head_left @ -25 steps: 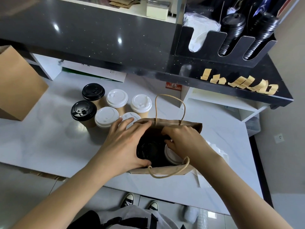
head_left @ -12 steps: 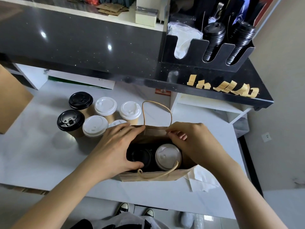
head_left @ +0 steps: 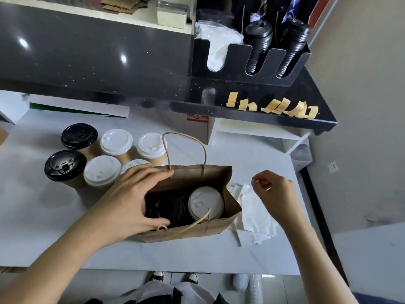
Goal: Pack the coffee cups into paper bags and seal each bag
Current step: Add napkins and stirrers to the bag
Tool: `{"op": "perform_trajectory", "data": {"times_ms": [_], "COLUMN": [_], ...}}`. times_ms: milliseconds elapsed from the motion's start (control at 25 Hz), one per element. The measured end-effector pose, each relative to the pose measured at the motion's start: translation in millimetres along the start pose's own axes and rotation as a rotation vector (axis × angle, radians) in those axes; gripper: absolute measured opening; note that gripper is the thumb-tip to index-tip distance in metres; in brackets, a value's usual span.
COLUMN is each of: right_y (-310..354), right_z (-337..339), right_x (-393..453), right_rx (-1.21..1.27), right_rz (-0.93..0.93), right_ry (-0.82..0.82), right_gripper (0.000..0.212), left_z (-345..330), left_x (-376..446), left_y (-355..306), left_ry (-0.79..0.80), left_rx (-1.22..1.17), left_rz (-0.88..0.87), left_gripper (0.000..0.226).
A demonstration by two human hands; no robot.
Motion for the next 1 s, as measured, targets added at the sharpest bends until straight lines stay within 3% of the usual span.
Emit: {"op": "perform_trajectory", "data": {"times_ms": [120,240,320,480,640,760,1000], "right_y": [-47,-68,-73,-76,-78,-76,-84], "right_z": [-43,-74,-82,-68,-51,-43,-56], "right_x": [-30,-55,-63,-56,-52,-55,-67], "right_rx": [-0.137,-0.398,-0.431,-0.262,-0.142,-0.022,0.17], "right_rz": [-0.188,-0.205,-0.184,-0.247,-0.307,-0.339,-0.419], "right_ry": [0.122,0.234,0.24,0.153,0.115,0.078,0.23], "right_gripper": [0.022,0.046,0.04,0.017,0.022,0.011,0.019], "left_z": [2,3,3,2,1,2,2], "left_x": [-1,0,0,1,1,0,-2], "left_y": [0,-3,-4,-3,0,1,-1], "left_ry": [0.002,0.006,-0.001,-0.001,0.001,-0.002,-0.02], "left_rx": [-0.004,0.002,0.012,0.002,-0.013,-0.008,-0.006], "left_rz": [0.008,0.007,-0.003,-0.012,-0.004,-0.011,-0.03], "left_gripper": [0.098,0.098,0.095,0.089,0.091,0.089,0.086]}}
Point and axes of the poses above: each hand's wrist, its own x-axis towards the middle knuckle, its own z-axis out of the back of the hand, y = z × x, the point moved 6 cm from there along x, towards the middle knuckle, and after that the axes turned 1 degree about z, right-handed, at the moved point
